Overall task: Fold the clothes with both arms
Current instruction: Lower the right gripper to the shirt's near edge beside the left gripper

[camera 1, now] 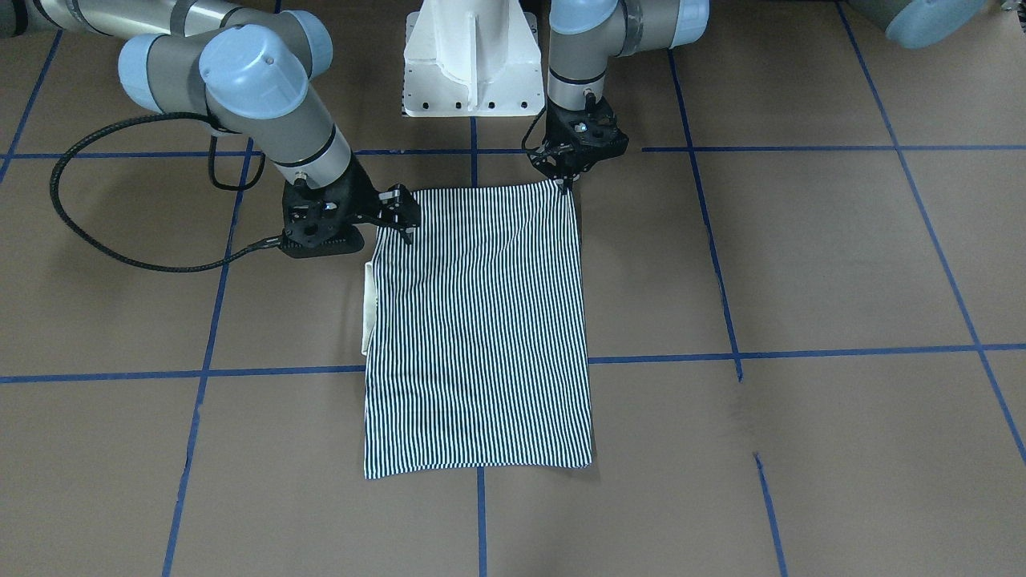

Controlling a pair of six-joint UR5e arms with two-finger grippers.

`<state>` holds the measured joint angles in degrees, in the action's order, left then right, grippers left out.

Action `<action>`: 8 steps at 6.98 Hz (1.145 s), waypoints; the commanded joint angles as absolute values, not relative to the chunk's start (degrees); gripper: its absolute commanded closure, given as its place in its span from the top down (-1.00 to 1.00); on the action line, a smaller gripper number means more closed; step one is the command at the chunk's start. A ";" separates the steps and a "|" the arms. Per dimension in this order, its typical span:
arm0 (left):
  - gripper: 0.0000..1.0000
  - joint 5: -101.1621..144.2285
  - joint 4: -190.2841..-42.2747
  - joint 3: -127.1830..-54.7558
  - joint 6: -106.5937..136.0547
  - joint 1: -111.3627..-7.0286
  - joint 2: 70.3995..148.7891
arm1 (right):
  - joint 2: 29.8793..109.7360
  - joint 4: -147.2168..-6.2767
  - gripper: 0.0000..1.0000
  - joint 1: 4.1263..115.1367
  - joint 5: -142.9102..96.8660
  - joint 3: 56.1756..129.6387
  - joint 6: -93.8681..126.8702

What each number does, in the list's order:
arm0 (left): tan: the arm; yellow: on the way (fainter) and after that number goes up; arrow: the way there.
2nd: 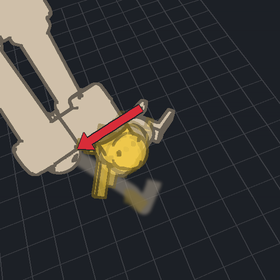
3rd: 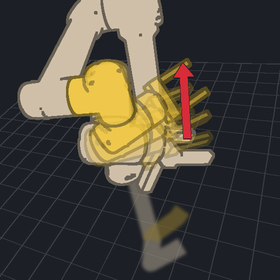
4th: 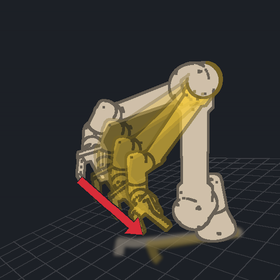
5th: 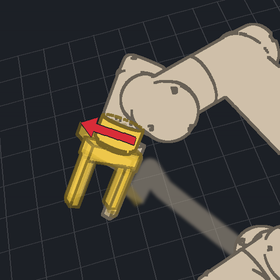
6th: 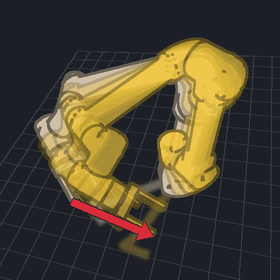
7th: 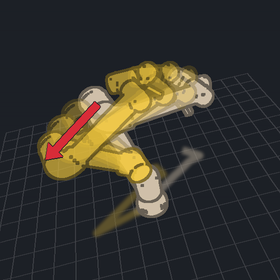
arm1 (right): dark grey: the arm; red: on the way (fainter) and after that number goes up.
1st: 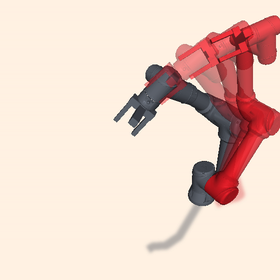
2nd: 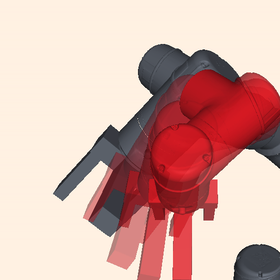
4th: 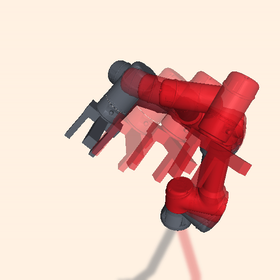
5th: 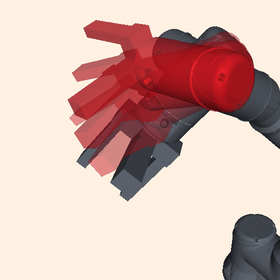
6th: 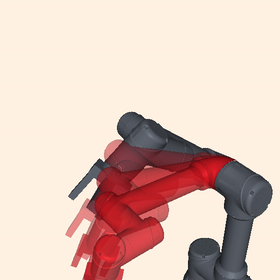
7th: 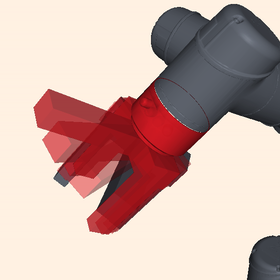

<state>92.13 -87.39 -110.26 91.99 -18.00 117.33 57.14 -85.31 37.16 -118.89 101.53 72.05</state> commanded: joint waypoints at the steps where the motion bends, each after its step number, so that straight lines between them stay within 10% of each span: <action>1: -1.00 92.20 -87.36 -110.39 91.23 -18.10 117.33 | 57.04 -85.25 1.00 31.75 -114.90 102.22 91.83; 8: -1.00 92.46 -87.45 -110.39 91.41 -18.02 117.77 | 56.24 -90.53 1.00 18.20 -99.32 100.29 122.52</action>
